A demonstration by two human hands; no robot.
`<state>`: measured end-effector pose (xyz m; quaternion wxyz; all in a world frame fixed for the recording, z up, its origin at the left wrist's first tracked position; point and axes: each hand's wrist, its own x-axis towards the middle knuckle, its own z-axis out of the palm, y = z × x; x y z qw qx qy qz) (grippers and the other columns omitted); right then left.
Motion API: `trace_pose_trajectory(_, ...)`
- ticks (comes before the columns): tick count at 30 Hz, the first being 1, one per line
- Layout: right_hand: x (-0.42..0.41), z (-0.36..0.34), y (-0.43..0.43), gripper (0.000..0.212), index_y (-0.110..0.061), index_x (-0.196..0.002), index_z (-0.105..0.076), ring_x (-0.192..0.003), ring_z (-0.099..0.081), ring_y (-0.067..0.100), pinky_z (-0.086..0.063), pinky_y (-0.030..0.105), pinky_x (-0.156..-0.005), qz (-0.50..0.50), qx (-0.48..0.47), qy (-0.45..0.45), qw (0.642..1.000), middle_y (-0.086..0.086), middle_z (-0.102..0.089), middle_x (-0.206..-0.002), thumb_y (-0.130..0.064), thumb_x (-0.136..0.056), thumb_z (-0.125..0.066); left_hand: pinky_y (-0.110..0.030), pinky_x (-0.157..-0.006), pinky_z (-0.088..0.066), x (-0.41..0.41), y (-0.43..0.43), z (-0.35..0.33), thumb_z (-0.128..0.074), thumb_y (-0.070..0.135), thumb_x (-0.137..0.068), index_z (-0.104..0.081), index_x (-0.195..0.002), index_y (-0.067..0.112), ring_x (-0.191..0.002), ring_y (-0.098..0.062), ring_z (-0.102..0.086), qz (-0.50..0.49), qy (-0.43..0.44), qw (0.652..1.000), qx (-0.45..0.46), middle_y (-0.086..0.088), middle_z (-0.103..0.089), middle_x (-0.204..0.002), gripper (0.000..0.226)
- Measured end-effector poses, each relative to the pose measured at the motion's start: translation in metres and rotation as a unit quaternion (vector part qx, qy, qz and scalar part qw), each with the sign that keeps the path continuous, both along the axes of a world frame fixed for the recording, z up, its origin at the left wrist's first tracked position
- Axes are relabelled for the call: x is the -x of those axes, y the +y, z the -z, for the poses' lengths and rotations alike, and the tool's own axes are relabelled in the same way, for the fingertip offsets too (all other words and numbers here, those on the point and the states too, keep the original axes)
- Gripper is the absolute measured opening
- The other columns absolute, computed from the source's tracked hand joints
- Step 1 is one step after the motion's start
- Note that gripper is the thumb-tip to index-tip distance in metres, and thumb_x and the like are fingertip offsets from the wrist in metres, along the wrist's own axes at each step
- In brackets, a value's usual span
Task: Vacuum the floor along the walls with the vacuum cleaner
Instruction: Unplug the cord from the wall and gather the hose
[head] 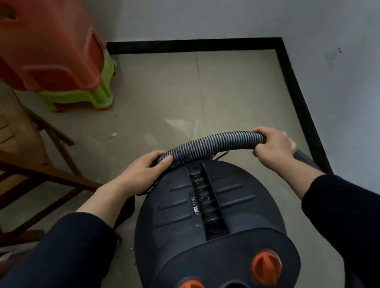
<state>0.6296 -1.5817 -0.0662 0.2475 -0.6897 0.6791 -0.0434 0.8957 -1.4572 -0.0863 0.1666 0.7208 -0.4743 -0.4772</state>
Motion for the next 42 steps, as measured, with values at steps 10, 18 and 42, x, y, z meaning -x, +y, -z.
trace_pose_trajectory(10,-0.062,-0.017,-0.004,0.05,-0.04,-0.119,-0.061,-0.114,-0.056,0.02,-0.033,0.043,-0.101,-0.332,-0.074,-0.006,0.941,-0.008,-0.066,-0.112,-0.016,-0.076,-0.063,-0.03,-0.081,-0.049,0.049,-0.046,-0.014,-0.067,0.053,-0.085,-0.073,-0.099,0.029,-0.088,-0.011,-0.064,0.003,-0.074,0.991,0.115,0.007,-0.071,-0.093,0.028)
trace_pose_trajectory(18,0.0,-0.024,-0.028,0.045,-0.008,-0.099,-0.07,-0.085,-0.056,0.016,-0.047,0.031,-0.078,-0.124,-0.192,-0.233,0.945,0.008,-0.064,-0.091,0.021,-0.065,-0.063,-0.023,-0.093,-0.03,-0.008,-0.008,0.014,-0.036,0.05,-0.102,-0.059,-0.118,0.032,-0.112,-0.006,-0.048,-0.116,0.069,0.989,-0.053,0.013,-0.052,-0.118,0.034)
trace_pose_trajectory(42,-0.063,-0.014,0.134,0.103,-0.03,-0.152,0.014,-0.085,-0.063,0.024,-0.051,0.036,-0.079,-0.08,-0.15,-0.168,0.971,0.003,-0.066,-0.089,-0.021,-0.083,-0.062,-0.046,-0.118,-0.026,0.009,0.03,0.037,-0.047,0.08,-0.08,-0.024,-0.152,0.041,-0.143,-0.019,-0.031,-0.134,0.011,0.991,-0.03,0.007,-0.037,-0.154,0.085)
